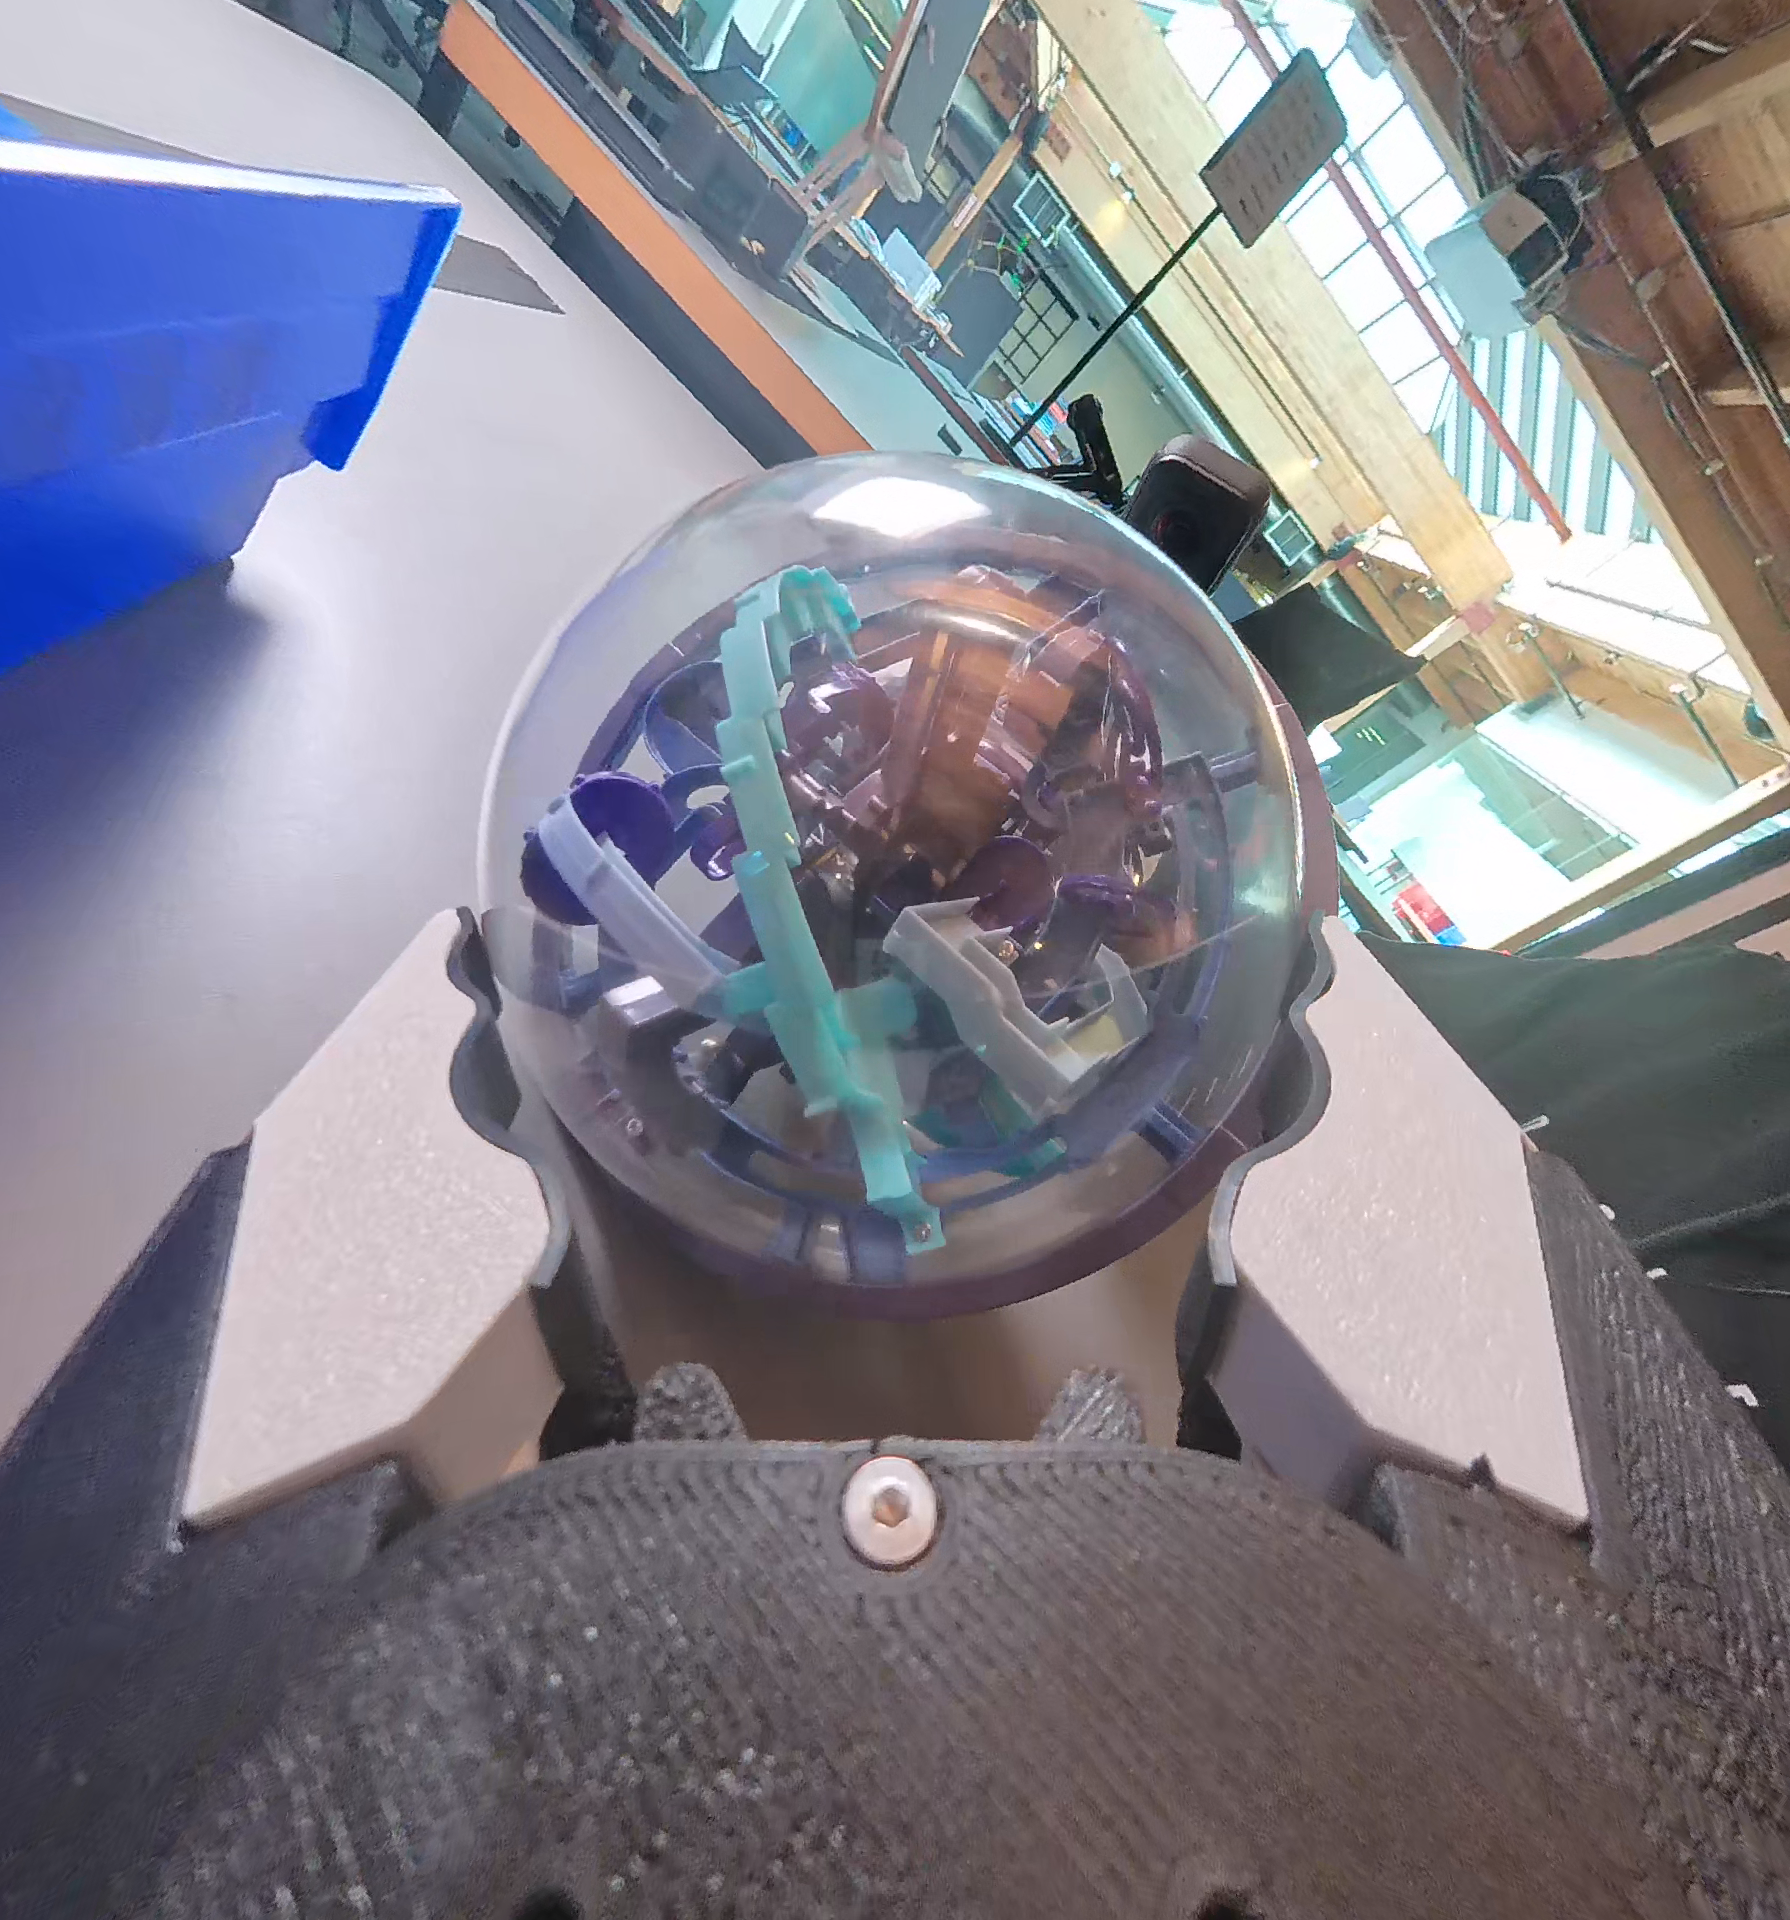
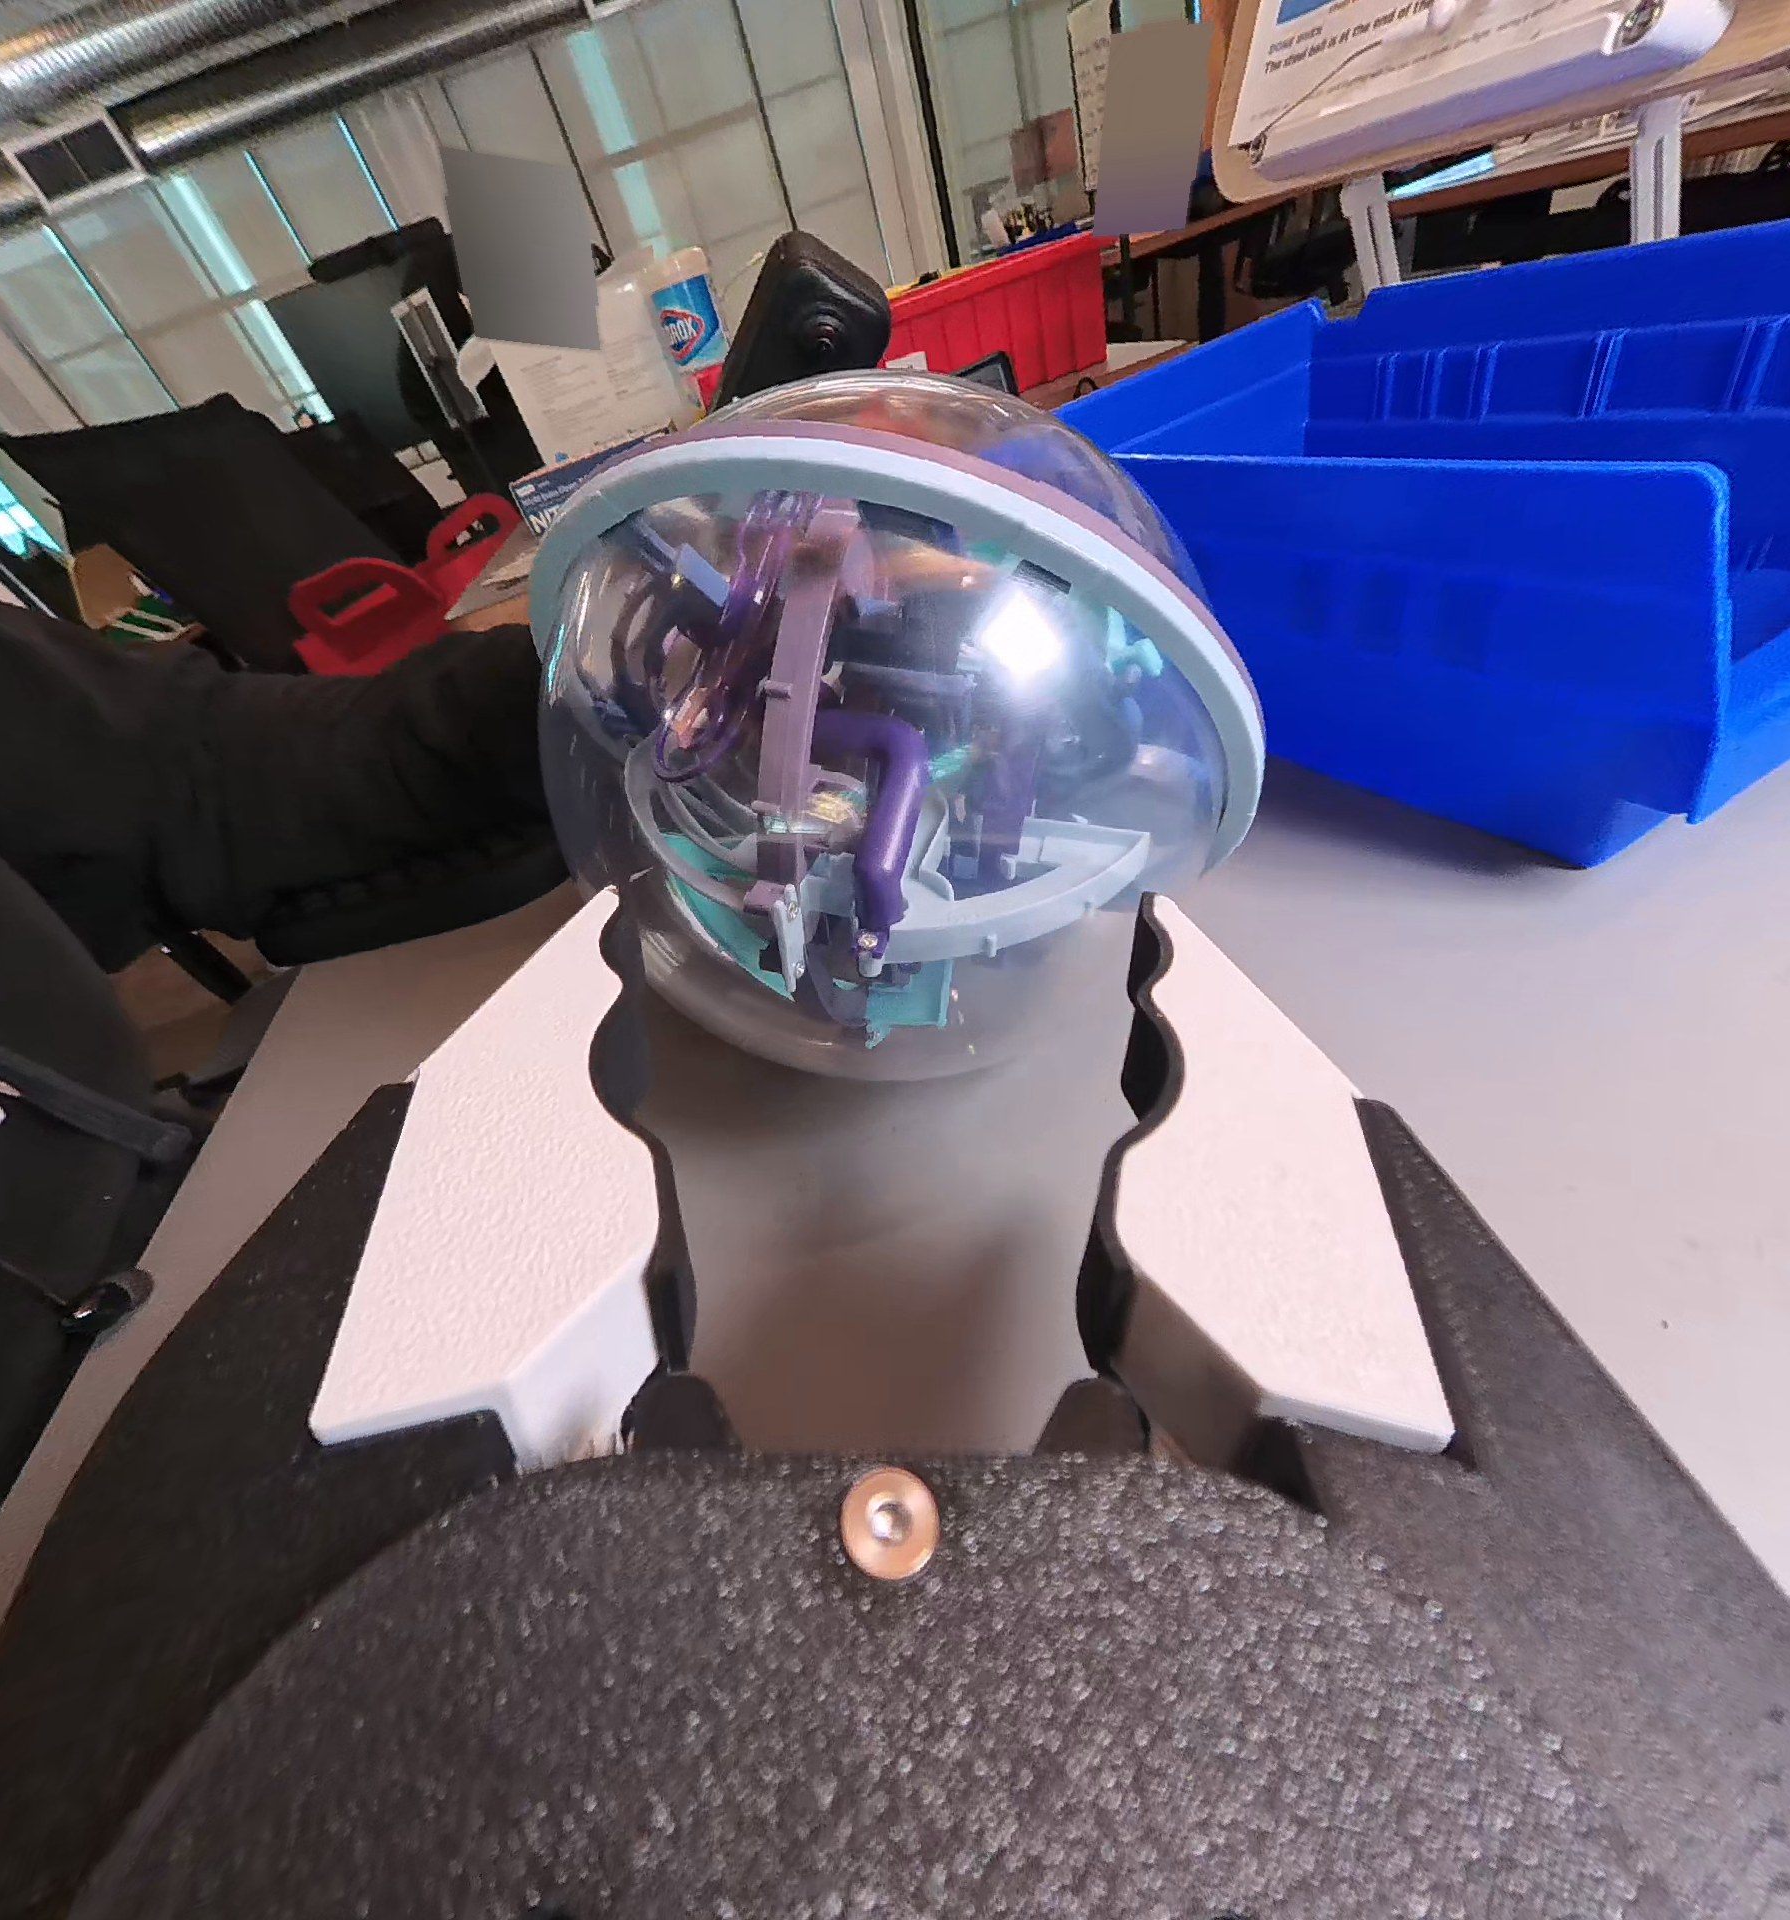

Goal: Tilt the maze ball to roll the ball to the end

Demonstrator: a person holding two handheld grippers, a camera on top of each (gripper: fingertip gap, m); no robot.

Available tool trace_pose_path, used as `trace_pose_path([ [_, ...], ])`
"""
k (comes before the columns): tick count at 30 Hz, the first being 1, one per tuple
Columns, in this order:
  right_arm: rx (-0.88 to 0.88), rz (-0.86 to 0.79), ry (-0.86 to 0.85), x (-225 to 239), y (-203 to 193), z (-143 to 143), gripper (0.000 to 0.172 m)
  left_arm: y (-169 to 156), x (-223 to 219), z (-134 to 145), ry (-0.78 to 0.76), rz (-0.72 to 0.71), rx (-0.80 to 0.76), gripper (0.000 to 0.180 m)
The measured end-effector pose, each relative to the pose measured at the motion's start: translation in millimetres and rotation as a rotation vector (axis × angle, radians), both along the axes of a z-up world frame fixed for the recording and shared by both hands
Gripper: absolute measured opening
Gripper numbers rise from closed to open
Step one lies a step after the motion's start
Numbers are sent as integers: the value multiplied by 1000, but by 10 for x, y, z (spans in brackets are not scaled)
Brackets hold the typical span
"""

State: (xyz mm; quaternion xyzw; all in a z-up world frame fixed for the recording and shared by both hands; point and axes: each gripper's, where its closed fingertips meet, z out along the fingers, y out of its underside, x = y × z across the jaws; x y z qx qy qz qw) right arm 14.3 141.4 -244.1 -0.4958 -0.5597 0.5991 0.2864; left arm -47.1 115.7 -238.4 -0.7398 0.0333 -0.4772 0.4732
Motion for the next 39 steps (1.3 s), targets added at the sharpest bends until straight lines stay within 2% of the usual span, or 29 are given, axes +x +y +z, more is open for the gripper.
trace_pose_path([
  [22, 47, -19, -7, 5, 19, -28, 91, 27, -47, 16, -52, 72, -20, 142],
  [39, 58, -17, -5, 15, 16, -28, 89, -3, -43, 0, -56, 58, 12, 141],
])
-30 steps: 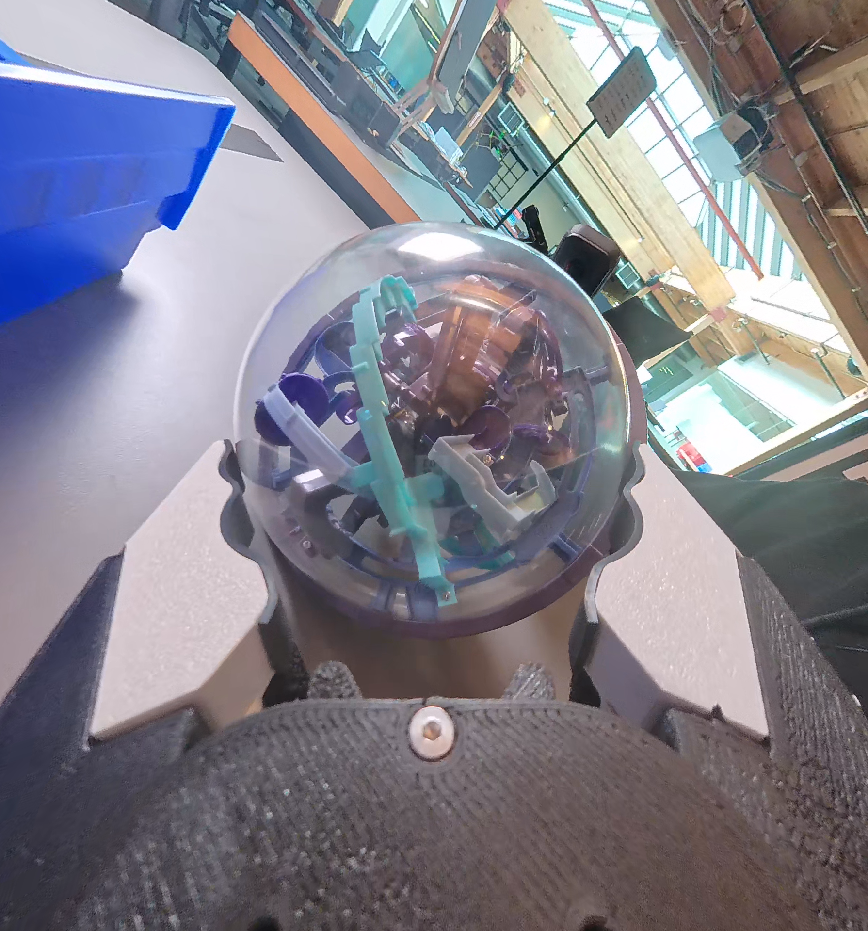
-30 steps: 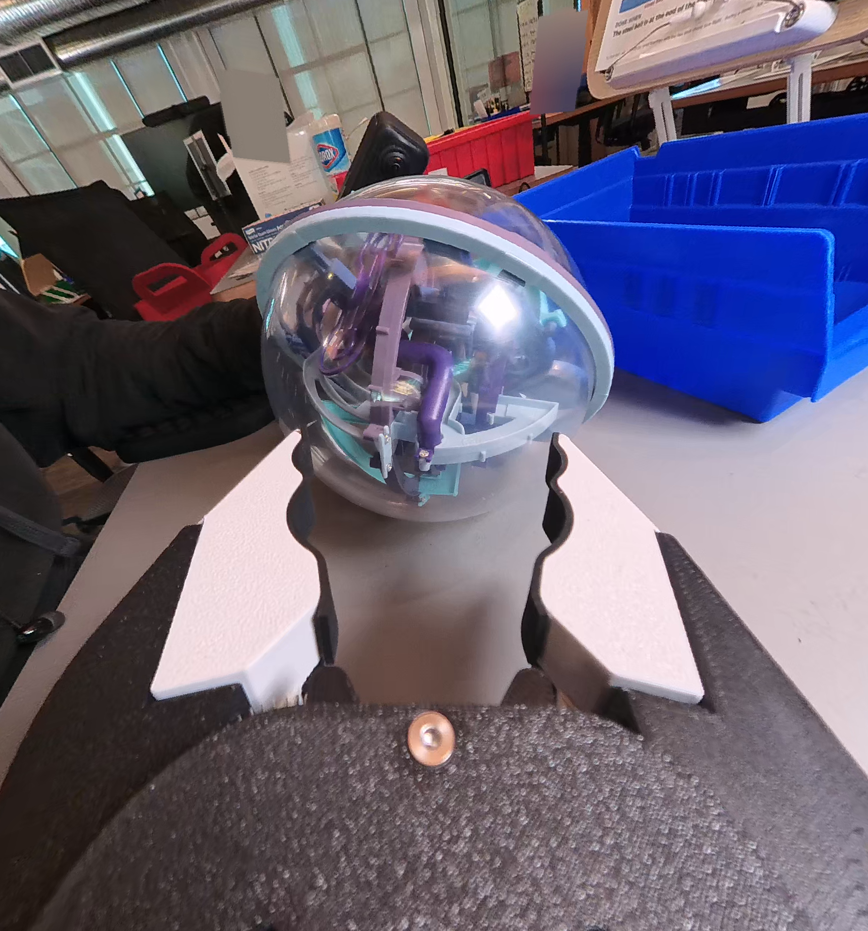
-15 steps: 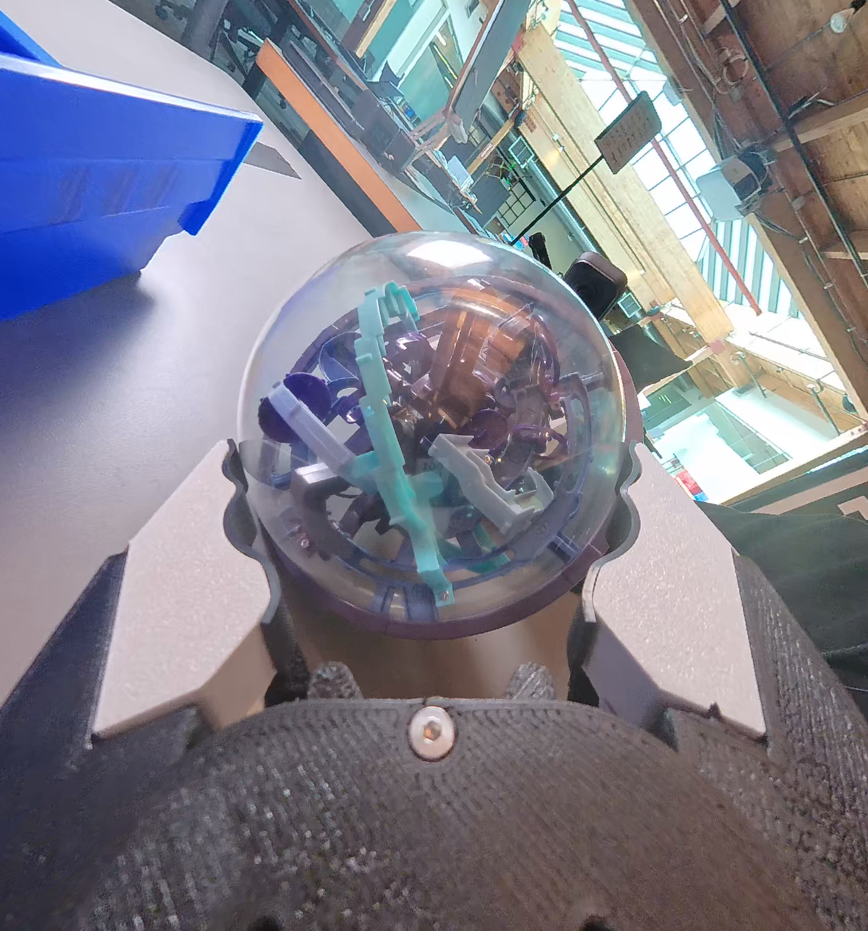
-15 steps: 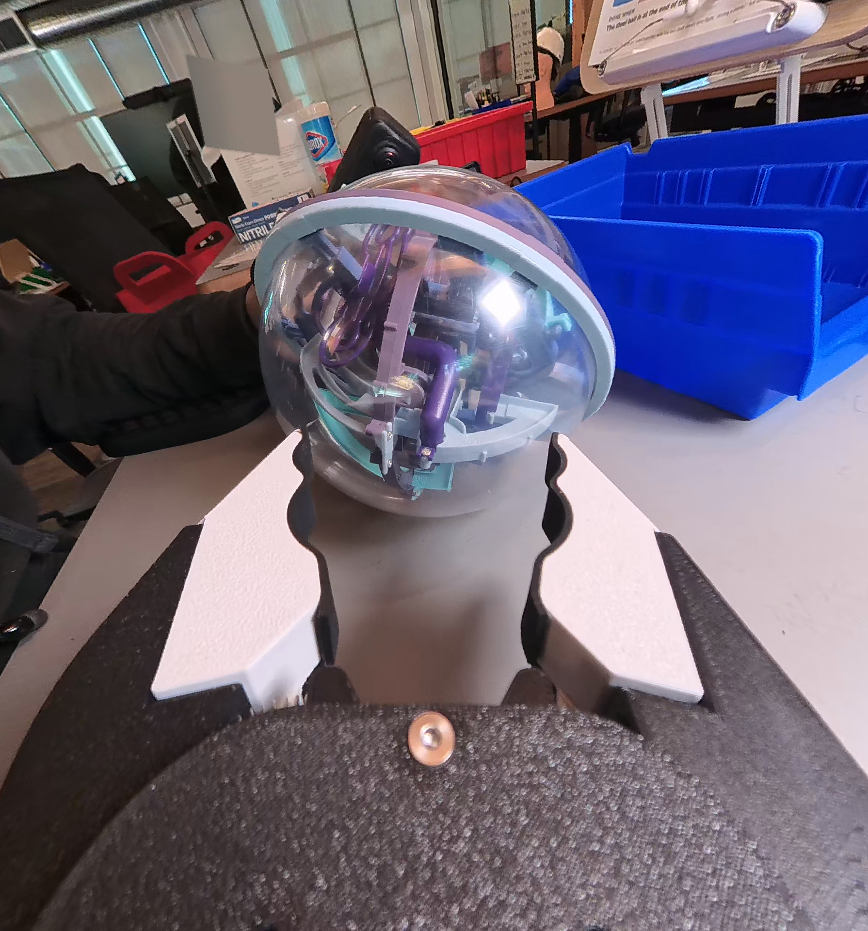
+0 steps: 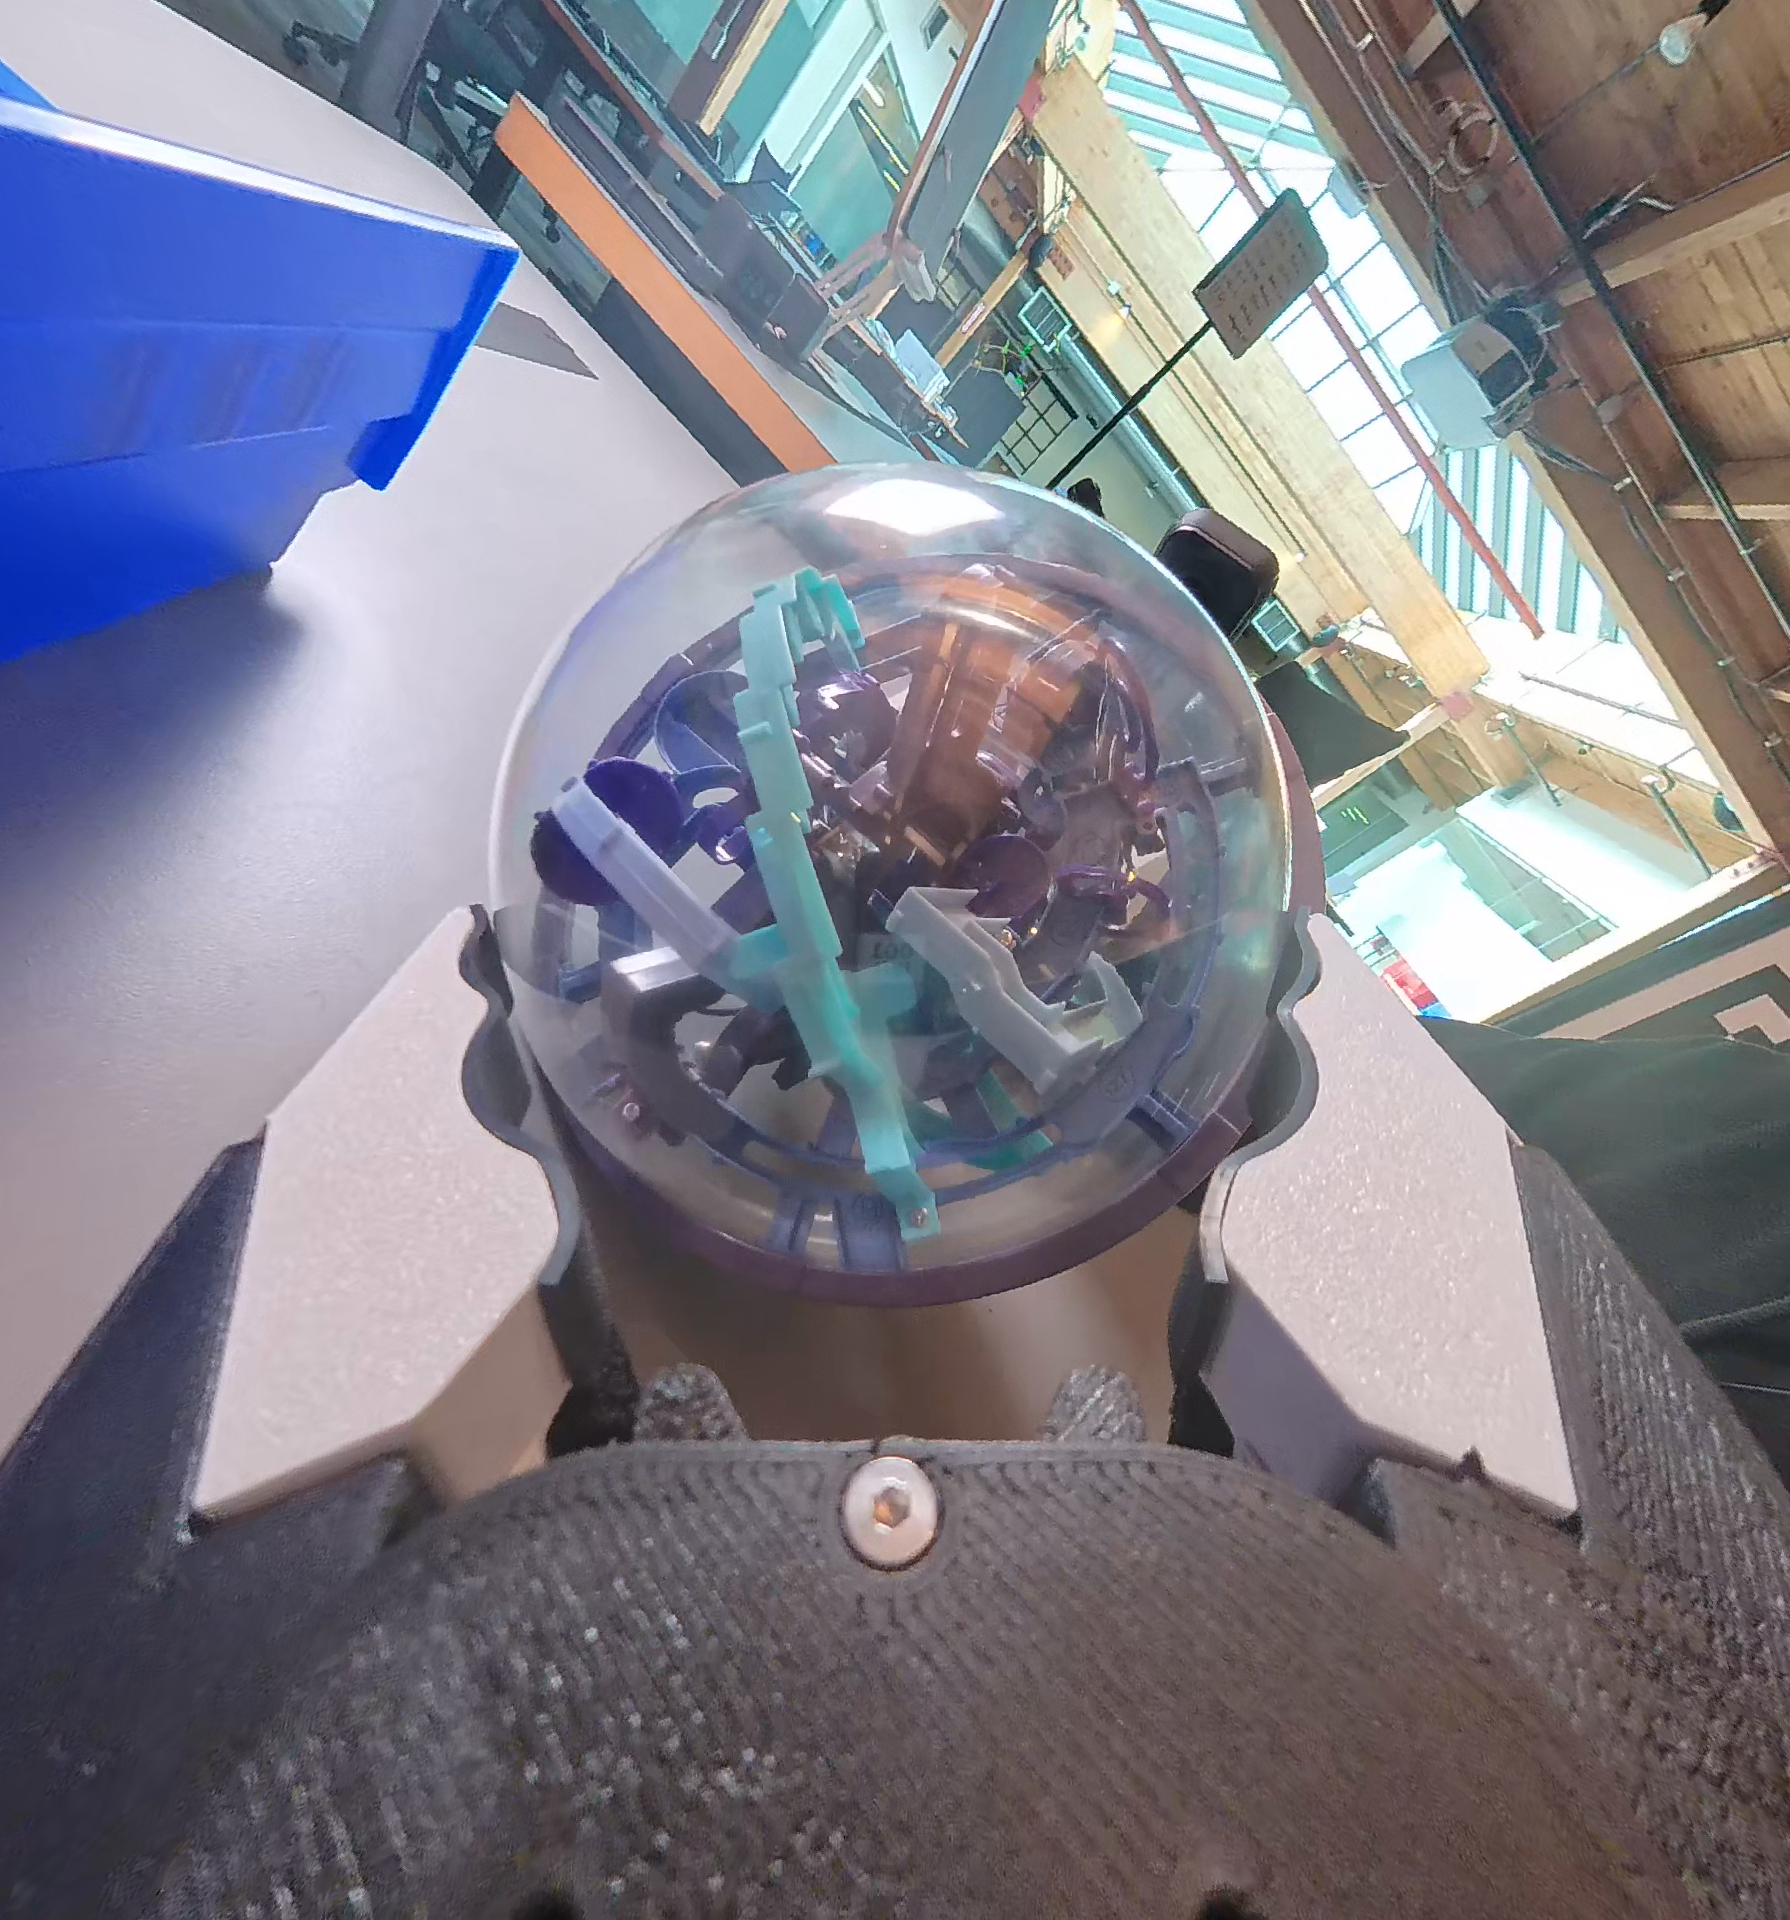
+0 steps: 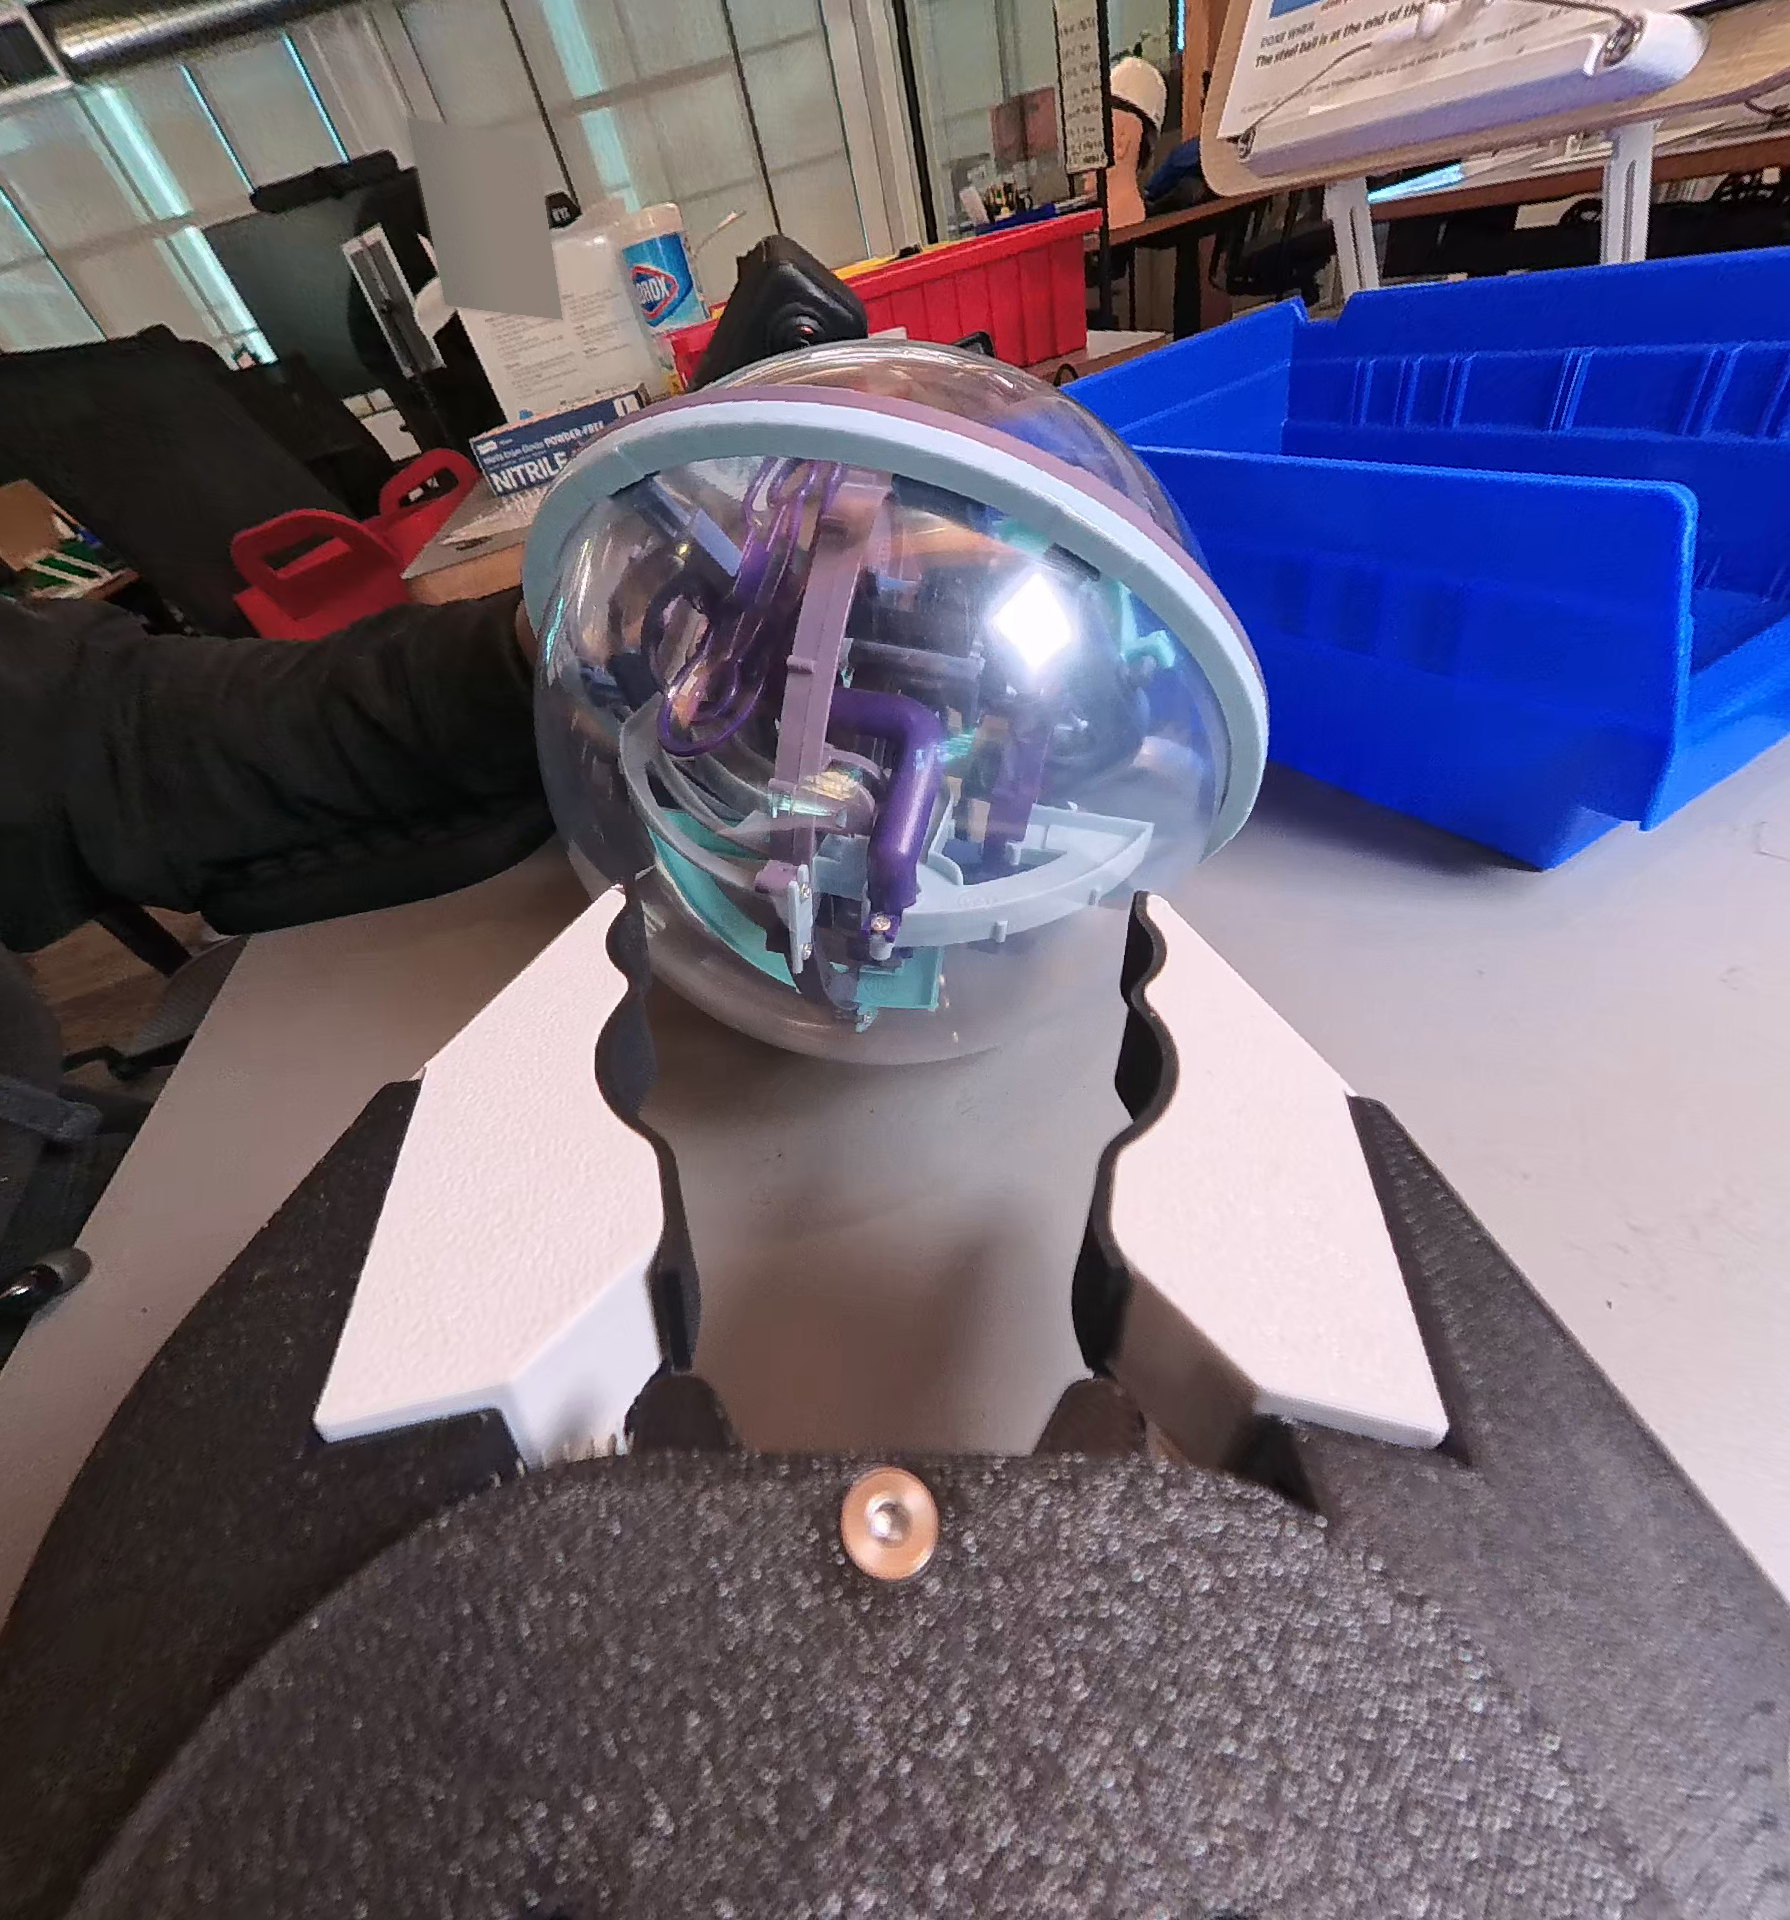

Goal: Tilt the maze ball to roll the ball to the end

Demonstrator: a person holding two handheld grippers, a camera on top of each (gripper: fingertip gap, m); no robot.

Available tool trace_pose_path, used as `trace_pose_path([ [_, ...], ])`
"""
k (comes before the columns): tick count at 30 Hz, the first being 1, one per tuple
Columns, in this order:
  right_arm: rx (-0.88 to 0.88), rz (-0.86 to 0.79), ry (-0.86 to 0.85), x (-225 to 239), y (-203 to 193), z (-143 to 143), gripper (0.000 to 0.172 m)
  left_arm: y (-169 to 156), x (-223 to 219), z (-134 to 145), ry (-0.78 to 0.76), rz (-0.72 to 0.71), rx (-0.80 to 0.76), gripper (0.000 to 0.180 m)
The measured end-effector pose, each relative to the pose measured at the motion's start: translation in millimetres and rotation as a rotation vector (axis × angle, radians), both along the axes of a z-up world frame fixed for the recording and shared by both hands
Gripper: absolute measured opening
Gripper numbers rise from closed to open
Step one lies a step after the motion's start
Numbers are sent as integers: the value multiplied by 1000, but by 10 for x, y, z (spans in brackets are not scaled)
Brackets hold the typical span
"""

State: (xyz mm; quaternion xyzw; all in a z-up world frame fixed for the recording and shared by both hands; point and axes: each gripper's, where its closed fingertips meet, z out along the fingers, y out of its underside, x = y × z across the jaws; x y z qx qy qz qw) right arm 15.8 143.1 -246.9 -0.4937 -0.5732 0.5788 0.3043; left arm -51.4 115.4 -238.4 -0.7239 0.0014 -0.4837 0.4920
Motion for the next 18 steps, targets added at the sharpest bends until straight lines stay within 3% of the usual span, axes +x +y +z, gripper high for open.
trace_pose_path([
  [9, 10, 4, 1, 6, -8, -3, 90, -24, 20, -20, 11, -28, 25, 141],
  [18, 42, 24, 32, 34, -45, 30, 95, -110, 123, -85, 171, -99, 107, 142],
])
